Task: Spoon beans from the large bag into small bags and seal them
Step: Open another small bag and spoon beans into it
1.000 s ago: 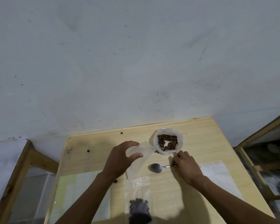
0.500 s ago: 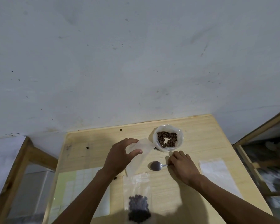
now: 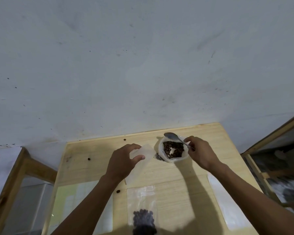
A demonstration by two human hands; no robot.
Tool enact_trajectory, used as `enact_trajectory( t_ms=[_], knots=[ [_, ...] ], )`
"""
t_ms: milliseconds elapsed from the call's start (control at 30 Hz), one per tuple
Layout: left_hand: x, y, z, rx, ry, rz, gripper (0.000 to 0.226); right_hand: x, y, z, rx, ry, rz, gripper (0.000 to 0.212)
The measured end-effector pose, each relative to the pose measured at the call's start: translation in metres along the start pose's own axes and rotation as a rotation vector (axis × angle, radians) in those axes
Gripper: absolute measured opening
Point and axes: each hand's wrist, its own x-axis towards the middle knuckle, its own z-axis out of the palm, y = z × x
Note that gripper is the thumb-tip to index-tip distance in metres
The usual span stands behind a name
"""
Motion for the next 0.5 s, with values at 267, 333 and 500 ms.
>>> enact_trajectory(
  t_ms=[267,333,500],
  knots=[
    [0.02,0.002,0.032,0.166,-0.085,0.145,0.044,0.008,-0.005,-0.006,0.456,0.27,0.213,0.008],
    [0.026,0.005,0.039,0.25,-0.127,0.149,0.039,0.005,-0.003,0.003,0.481,0.332,0.23,0.013],
    [0.033,0.01,0.053,0.384,-0.125,0.12,0.037,-0.011,0.002,0.033,0.625,0.409,0.295,0.027]
  ],
)
